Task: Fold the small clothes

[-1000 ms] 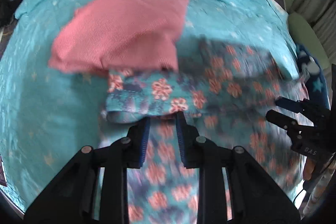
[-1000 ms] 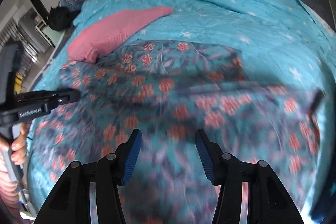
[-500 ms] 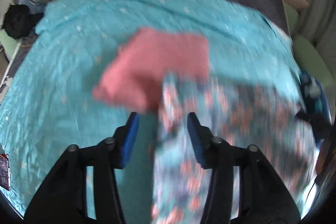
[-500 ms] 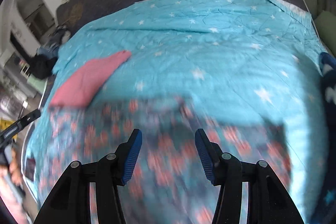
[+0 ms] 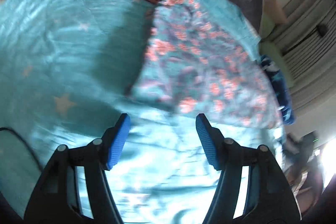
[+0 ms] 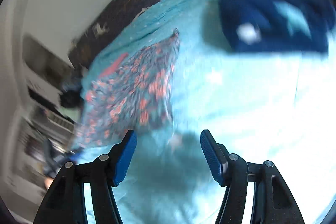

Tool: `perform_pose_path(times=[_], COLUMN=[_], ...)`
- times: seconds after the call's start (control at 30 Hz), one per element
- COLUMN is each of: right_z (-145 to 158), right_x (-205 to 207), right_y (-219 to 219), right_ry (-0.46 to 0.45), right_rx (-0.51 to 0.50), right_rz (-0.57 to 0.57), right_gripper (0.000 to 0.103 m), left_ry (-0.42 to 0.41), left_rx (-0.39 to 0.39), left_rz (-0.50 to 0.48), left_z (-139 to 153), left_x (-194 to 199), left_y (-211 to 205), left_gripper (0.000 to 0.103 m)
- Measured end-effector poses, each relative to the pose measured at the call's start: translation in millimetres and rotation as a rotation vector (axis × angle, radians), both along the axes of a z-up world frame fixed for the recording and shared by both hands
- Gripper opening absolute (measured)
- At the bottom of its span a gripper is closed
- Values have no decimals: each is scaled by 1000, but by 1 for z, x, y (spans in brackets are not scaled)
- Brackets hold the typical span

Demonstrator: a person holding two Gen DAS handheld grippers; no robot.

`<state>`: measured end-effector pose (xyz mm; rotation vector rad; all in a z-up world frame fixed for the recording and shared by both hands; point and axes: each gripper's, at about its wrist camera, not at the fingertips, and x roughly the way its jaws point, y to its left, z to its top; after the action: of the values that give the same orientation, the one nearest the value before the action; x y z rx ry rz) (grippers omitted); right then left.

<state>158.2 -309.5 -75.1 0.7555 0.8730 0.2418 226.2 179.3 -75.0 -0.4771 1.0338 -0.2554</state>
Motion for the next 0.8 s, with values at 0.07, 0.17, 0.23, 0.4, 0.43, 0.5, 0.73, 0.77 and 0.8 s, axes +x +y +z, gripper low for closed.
perform_pose_path(times=[0.07,0.17,0.23,0.4,0.43,0.5,0.73,0.77,0.8], right_z=[-12,-10,-11,-17,-16,-16,-25,-23,-20], right_x=[6,25,42,71,76,86,91,88,86], right_y=[2,10,13,20,25,34,37,37,36], right_ry=[25,6,-5,5,8,15,10,1,-10], right_rx=[84,131,174,236,221,188,245,249,256], right_rz=[-10,-13,-19,-89,-85,-70,-88,-88,-86], right_gripper=[65,65,65,65,65,65,7,7,7], left_ry=[26,50,46,56,51,35,-43,-68,-82], left_rx=[-87,-136,-176,-236,-233,-219,-254,-266,-277], left_rz=[17,85,139,217,212,211,255,261,260], left_z=[-4,-11,-12,-20,-21,-19,-13,-5,-1], left_x=[8,18,22,25,27,29,25,18,14], left_y=[-6,-8,-5,-4,-8,-12,-3,-2,-1], left_gripper=[66,64,61,27,27,22,4,4,4])
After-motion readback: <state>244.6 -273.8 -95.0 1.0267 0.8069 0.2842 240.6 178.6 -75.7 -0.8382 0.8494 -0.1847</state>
